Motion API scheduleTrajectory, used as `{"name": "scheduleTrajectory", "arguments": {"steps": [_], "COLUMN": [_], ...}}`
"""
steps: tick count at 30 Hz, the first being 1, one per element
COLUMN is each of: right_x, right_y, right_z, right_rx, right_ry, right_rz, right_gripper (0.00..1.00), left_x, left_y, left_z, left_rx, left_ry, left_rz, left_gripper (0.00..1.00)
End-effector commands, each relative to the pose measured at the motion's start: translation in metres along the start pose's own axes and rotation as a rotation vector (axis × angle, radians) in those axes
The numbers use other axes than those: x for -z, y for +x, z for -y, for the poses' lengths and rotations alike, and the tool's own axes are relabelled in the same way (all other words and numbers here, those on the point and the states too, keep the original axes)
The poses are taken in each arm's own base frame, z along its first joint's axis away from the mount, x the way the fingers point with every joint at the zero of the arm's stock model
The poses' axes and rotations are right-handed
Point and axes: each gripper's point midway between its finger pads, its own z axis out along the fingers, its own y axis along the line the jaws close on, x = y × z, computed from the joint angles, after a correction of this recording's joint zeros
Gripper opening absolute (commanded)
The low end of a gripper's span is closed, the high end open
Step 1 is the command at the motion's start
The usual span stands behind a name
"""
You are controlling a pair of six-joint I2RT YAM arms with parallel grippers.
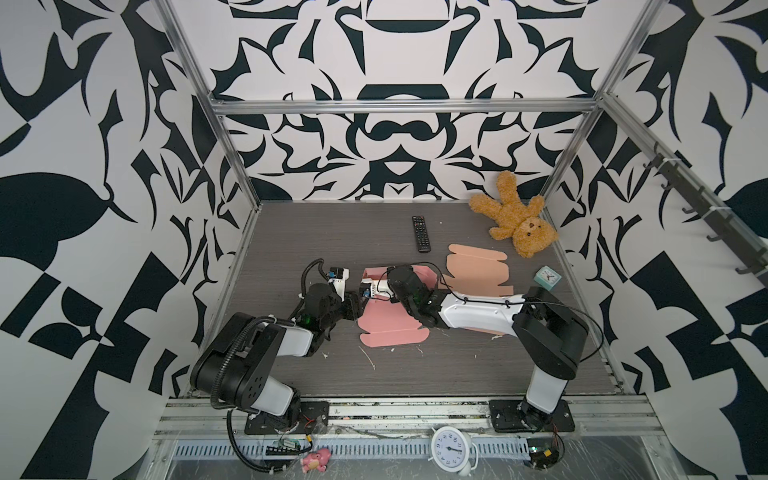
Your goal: Fold the paper box
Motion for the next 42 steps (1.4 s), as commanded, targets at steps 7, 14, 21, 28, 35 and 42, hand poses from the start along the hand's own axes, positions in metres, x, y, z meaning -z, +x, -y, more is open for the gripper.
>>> {"name": "scheduleTrajectory", "arguments": {"steps": [7, 14, 21, 28, 35, 42], "right_x": [-0.006, -0.004, 0.003, 0.003, 0.004, 0.008], "right_y": [-0.008, -0.012, -0.016, -0.012, -0.010, -0.008], "right_z": [0.008, 0.005, 0.001, -0.002, -0.003, -0.006], "right_rx": [0.013, -0.012, -0.086, -0.093, -0.102, -0.134], "right_ry": [0.068, 0.058, 0.000, -0.022, -0.036, -0.047], "right_rz": [-0.032, -0.016, 0.018, 0.011, -0.001, -0.017], "right_gripper": [0.01, 0.02, 0.03, 0.04, 0.05, 0.08], "left_x": [-0.009, -0.016, -0.022, -0.023, -0.019, -0.028], "left_y": [-0.032, -0.031, -0.023, -0.018, -0.027, -0.031], "left_z": [0.016, 0.017, 0.014, 0.007, 0.006, 0.020], "left_rx": [-0.050, -0.046, -0.038, -0.037, -0.069, -0.119], "left_ry": [0.071, 0.094, 0.112, 0.099, 0.050, 0.012], "left_rz": [0.076, 0.081, 0.103, 0.124, 0.175, 0.219], "left_gripper": [0.59, 0.53, 0.54, 0.53, 0.51, 0.51]}}
